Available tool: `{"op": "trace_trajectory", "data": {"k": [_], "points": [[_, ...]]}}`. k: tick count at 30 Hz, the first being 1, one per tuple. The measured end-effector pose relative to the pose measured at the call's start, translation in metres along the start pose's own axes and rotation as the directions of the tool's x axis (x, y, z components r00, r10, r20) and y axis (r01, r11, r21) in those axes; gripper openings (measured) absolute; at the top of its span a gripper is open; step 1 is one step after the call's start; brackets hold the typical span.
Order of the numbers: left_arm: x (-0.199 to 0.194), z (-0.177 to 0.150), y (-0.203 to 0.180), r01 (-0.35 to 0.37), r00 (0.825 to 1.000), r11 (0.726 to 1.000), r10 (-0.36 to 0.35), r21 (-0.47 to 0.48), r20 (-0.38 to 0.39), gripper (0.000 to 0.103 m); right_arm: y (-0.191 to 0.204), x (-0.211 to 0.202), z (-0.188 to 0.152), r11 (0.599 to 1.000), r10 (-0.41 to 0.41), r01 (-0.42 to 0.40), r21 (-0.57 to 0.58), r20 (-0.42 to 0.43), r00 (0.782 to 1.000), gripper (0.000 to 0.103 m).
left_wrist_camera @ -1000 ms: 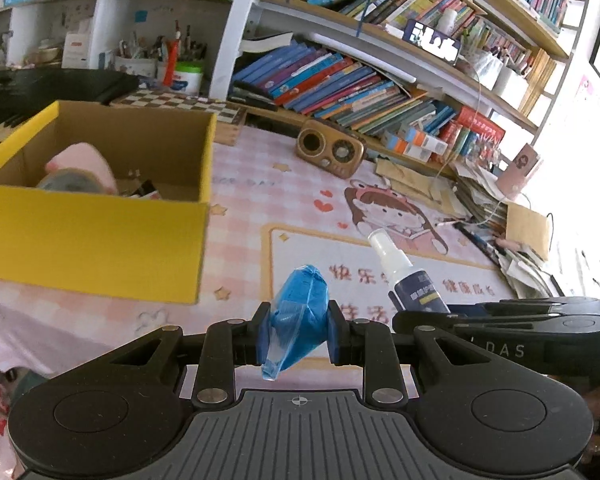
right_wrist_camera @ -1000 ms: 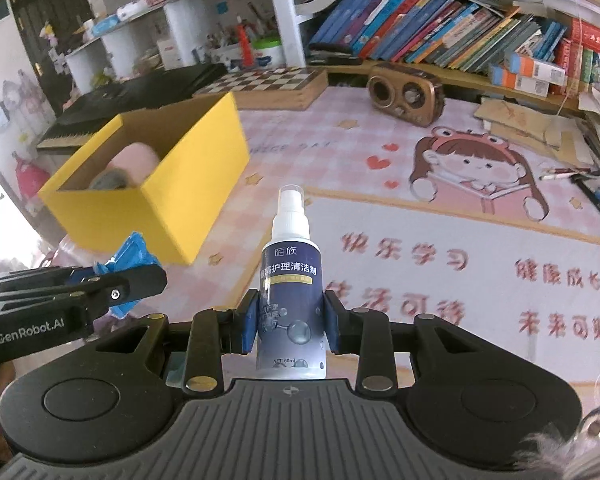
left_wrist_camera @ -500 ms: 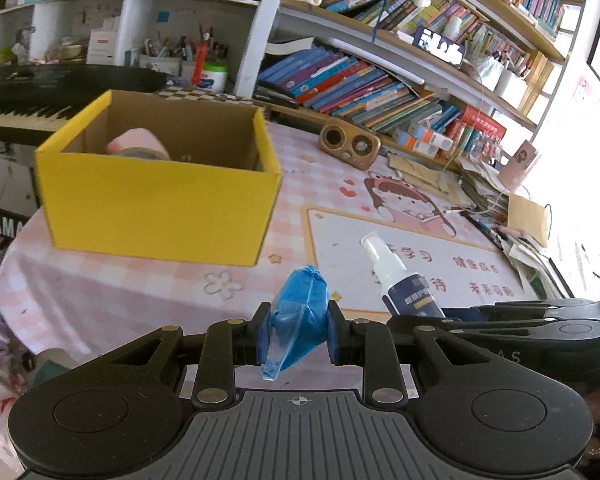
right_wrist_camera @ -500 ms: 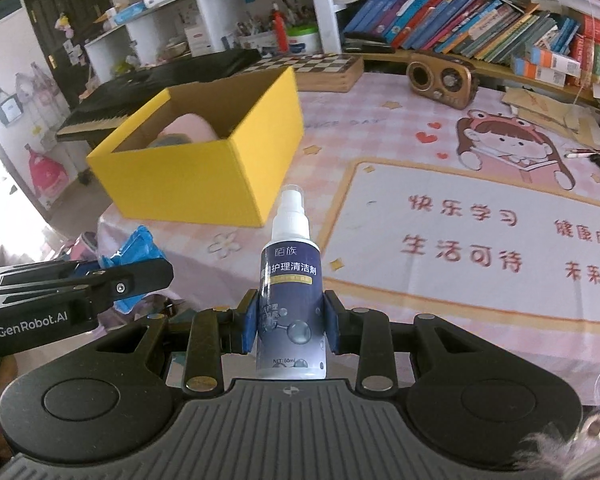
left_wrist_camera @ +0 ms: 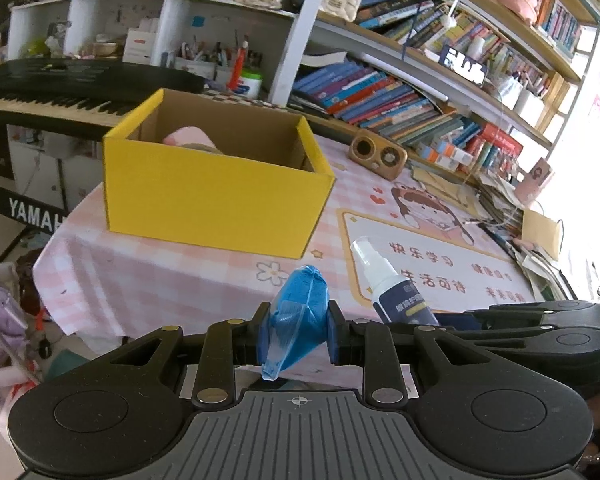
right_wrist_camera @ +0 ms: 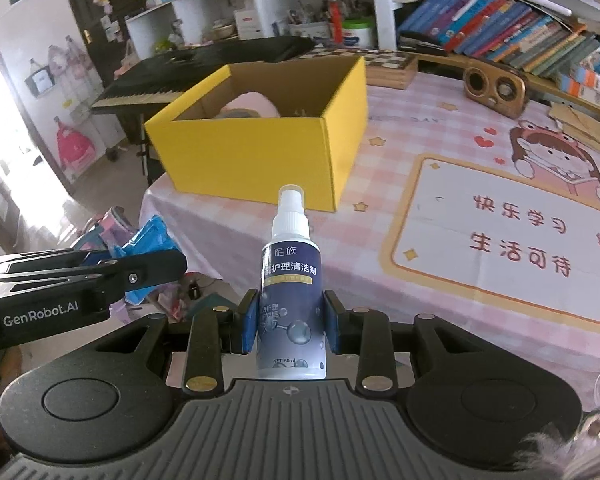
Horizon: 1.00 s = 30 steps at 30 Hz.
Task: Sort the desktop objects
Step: 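Lift the blue bag and spray bottle and carry both toward the yellow box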
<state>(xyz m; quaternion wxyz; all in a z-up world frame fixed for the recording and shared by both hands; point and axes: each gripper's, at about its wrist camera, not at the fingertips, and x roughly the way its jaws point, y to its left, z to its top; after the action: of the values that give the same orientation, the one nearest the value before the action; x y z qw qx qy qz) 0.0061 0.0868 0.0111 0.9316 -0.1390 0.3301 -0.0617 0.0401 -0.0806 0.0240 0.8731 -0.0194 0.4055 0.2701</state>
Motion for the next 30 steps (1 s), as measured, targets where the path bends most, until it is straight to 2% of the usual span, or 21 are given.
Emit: {"op": "trace_trajectory", "data": {"k": [16, 24, 30], "points": [[-0.004, 0.008, 0.018, -0.021, 0.999, 0.998, 0.023, -0.055, 0.033, 0.025, 0.020, 0.010, 0.014, 0.998, 0.017, -0.017, -0.052, -0.007, 1.000, 0.030], [0.007, 0.028, 0.021, -0.050, 0.994, 0.995, 0.058, -0.091, 0.088, 0.025, 0.014, 0.021, 0.044, 0.995, 0.037, -0.035, -0.089, 0.011, 0.999, 0.030], [0.020, 0.063, 0.019, -0.073, 0.985, 0.995, 0.082, -0.061, 0.153, 0.025, 0.003, 0.032, 0.083, 0.992, 0.075, -0.068, -0.104, 0.058, 0.996, 0.030]]}}
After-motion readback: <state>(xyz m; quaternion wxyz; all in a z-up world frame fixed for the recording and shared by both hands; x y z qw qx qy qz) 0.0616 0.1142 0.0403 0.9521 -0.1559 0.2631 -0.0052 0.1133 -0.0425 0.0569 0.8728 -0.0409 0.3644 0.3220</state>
